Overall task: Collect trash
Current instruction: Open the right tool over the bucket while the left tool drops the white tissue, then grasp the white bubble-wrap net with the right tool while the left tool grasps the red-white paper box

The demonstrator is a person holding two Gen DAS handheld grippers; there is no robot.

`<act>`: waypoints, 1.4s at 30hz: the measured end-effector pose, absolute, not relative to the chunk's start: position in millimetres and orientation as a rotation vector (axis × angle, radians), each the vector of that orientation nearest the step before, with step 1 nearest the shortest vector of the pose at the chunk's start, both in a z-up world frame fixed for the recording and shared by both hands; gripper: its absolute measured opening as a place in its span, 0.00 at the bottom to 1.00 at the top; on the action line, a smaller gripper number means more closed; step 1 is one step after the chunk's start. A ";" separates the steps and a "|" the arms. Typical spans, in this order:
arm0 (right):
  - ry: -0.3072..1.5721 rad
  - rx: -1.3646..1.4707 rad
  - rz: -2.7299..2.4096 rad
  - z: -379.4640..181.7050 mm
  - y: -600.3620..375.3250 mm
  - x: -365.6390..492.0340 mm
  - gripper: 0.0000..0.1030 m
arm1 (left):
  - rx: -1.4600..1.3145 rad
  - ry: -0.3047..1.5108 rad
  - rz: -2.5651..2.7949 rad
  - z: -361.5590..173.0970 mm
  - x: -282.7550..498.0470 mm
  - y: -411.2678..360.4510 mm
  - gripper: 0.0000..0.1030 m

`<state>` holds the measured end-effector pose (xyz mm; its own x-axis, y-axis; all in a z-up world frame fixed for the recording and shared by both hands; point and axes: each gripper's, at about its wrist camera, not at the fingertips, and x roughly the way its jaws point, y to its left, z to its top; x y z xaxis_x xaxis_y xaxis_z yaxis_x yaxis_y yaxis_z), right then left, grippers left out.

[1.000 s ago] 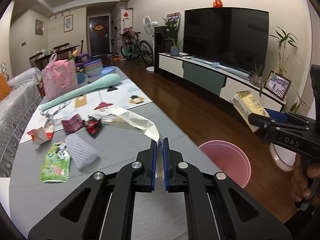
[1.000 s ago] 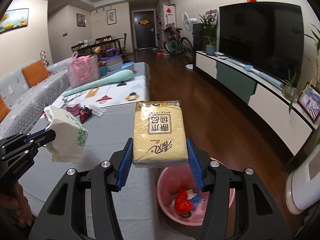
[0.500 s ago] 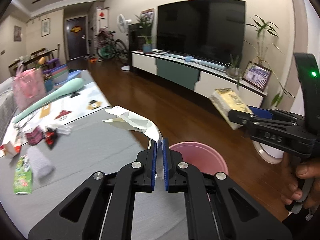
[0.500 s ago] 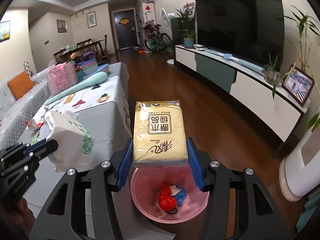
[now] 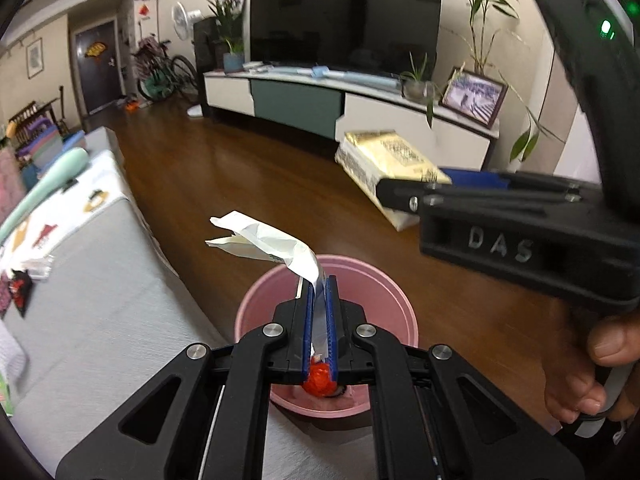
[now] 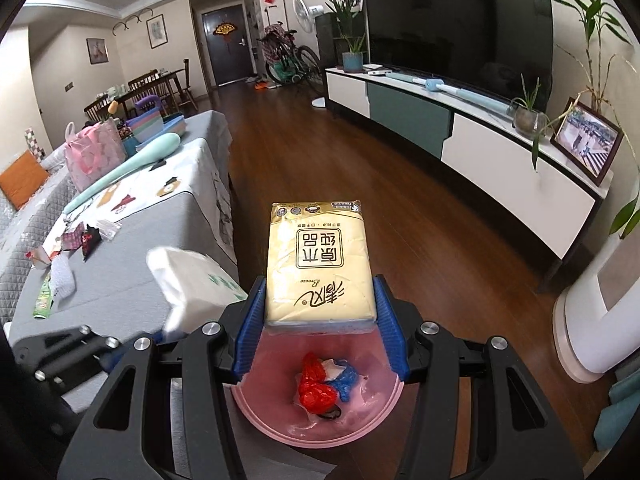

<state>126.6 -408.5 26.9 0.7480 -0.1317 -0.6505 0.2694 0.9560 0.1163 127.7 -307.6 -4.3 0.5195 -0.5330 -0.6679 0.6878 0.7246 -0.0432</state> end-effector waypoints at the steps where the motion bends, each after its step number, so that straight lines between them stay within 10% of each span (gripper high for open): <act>1: 0.696 0.210 -0.224 25.6 -410.1 127.3 0.51 | 0.243 0.723 -0.743 -7.8 128.7 -310.0 0.06; 12: 0.728 0.201 -0.241 11.2 -419.8 139.6 0.51 | 0.269 0.776 -0.752 -24.3 139.5 -320.9 0.07; 16: 0.746 0.200 -0.253 7.6 -421.5 145.4 0.67 | 0.272 0.801 -0.730 -26.5 145.8 -323.1 0.45; 24: 0.714 0.220 -0.258 14.0 -419.6 144.6 0.74 | 0.255 0.780 -0.700 -21.3 141.5 -293.2 0.45; 42: 0.569 0.187 -0.090 57.1 -326.1 141.2 0.49 | 0.157 0.643 -0.520 53.8 146.0 -117.8 0.44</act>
<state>141.2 -326.1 57.1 0.8391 -0.0334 -0.5429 0.1364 0.9791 0.1507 146.0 -117.8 53.8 0.6778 -0.4133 -0.6082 0.5084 0.8609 -0.0185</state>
